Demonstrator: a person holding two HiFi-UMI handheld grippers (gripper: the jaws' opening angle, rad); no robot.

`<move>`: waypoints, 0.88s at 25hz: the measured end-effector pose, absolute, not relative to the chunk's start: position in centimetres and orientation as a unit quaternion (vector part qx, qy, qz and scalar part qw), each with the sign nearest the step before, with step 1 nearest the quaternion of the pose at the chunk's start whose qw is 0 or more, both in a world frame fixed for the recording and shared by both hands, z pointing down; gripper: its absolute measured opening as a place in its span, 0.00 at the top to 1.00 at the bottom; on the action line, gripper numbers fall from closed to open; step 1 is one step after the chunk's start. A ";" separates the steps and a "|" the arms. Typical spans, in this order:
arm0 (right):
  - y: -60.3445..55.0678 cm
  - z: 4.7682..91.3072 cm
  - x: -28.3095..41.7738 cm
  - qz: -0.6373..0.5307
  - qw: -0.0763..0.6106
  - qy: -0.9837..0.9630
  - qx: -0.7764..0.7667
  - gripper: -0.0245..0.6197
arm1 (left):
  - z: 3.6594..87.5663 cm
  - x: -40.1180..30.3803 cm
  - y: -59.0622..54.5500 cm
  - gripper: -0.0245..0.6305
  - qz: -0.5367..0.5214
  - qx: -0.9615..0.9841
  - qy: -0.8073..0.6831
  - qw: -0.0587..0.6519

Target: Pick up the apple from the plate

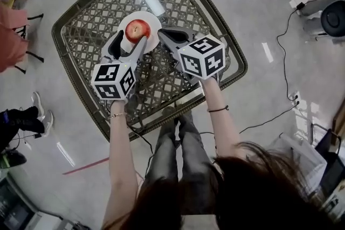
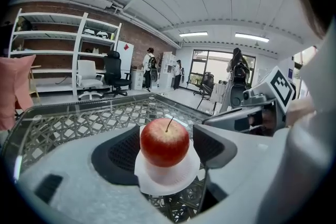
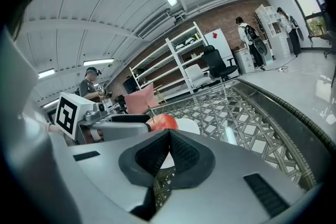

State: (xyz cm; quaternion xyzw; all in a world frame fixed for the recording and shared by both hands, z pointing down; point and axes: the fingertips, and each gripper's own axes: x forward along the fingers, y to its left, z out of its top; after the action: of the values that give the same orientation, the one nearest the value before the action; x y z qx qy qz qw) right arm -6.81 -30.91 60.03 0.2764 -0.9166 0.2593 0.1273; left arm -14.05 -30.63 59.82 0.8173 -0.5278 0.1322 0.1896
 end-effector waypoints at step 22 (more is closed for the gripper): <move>-32.0 61.3 -6.3 0.257 0.119 -0.916 0.284 0.95 | 61.9 -12.8 -32.8 0.37 0.165 0.837 -0.495 0.164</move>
State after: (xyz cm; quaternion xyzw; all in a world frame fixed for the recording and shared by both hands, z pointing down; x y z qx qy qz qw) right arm -6.30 -32.00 61.31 0.2840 -0.9160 0.2571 0.1194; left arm -12.76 -32.76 61.93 0.8372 -0.4949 0.1650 0.1642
